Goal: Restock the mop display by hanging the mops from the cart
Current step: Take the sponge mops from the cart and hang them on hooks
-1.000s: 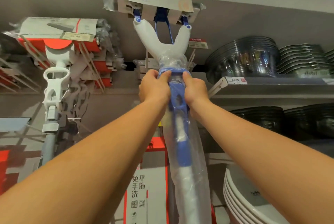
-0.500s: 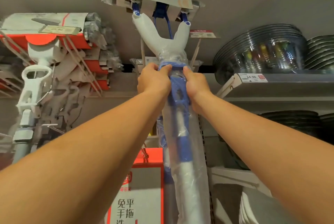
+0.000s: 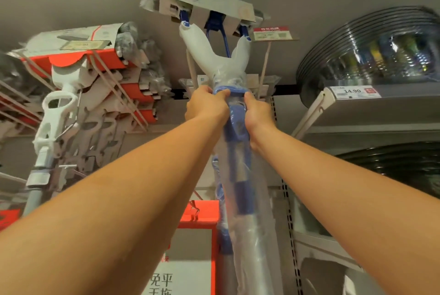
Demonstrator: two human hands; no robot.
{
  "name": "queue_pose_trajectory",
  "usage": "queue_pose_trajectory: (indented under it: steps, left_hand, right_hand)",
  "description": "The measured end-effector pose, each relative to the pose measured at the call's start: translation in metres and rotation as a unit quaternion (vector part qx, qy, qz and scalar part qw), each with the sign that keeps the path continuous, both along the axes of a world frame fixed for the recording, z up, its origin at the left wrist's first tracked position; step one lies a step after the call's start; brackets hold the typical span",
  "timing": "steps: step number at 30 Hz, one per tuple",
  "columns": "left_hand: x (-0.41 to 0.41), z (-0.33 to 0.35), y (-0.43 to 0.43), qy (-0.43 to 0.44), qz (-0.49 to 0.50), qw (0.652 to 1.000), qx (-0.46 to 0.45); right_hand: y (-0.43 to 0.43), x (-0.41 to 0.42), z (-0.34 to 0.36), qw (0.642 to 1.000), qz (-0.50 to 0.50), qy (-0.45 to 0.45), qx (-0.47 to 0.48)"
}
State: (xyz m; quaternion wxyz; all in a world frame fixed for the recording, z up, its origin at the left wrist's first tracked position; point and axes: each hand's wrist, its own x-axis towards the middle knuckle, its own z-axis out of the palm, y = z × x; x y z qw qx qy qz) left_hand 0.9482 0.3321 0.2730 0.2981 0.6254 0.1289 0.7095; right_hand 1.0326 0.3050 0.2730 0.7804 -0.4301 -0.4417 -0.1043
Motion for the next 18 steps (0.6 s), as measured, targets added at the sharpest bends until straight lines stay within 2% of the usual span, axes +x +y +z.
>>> queue_pose_trajectory:
  steps: [5,9,13,18]
  left_hand:
    - [0.023,-0.001,0.002,-0.007,-0.022,0.999,-0.034]
    - [0.043,0.0,0.006,-0.058,-0.051,0.994,-0.077]
    - [0.059,-0.002,0.011,-0.085,-0.095,0.984,-0.123]
    - [0.081,-0.007,0.022,-0.081,-0.136,0.974,-0.163]
  right_hand:
    - [0.011,0.018,-0.008,0.999,-0.025,0.025,0.025]
    - [0.014,0.029,-0.006,0.998,-0.054,0.03,0.025]
    - [0.014,0.043,-0.004,0.996,-0.093,0.011,0.003]
    - [0.025,0.061,-0.009,0.995,-0.096,0.008,-0.017]
